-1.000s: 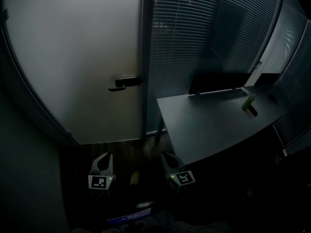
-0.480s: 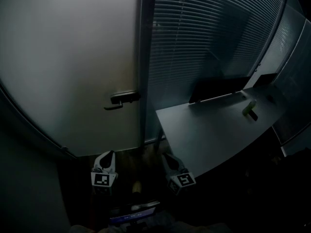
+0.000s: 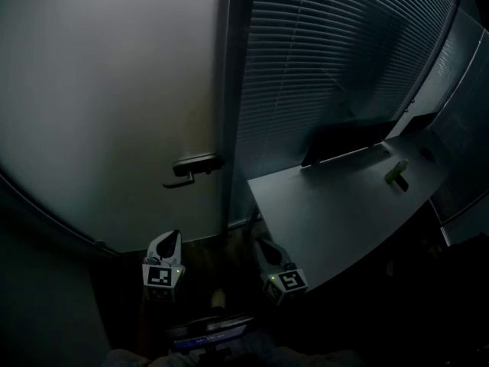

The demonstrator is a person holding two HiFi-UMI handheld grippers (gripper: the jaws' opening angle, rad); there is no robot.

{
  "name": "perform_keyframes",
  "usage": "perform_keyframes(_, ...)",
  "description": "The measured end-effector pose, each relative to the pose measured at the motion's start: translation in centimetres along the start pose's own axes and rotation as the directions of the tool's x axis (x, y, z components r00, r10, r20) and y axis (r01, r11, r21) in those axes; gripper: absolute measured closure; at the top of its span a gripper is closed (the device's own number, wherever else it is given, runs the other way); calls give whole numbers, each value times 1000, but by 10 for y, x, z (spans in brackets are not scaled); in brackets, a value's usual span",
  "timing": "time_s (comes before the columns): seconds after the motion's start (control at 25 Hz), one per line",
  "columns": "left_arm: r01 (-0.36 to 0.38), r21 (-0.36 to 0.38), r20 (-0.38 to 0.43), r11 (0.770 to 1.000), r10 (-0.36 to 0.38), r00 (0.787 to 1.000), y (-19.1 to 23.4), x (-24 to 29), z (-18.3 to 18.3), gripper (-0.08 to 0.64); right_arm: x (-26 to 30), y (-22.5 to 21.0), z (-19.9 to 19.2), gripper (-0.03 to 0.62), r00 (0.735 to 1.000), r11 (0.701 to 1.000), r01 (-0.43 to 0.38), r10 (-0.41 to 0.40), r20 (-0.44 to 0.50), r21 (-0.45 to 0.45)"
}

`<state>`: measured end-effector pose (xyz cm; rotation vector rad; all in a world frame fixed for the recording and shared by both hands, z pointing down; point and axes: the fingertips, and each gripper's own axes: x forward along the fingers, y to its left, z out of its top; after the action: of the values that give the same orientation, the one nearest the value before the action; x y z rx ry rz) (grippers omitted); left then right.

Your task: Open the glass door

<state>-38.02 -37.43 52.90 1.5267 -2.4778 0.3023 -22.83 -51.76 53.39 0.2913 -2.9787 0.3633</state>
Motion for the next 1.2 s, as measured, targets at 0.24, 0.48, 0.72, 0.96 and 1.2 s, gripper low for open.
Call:
perform_keyframes(0.24,-21,67,-10,998,22,1000,31,28,3,555,24,-3,-1,591,1000,1000,20,-20,-13,9)
perform_keyframes(0.48,11,133,-9,991,-10,1000,52,58,13,541,42,-13,-7,591,998,998,51,-51,-21,23)
perform_keyframes(0.72,42,237,-20,971,-38,999,60,87,21,528,46,-21,-14,591,997,997,76,-75,-32,30)
perform_keyframes(0.96,93,357,-57,929,-78,995,66,117,18,478,43,-33,-12,591,993,993,111,-110,-38,32)
perform_keyframes(1.2,128,492,-120,861,-79,990,72,144,4,422,38,-44,-17,591,989,989,141,-140,-40,36)
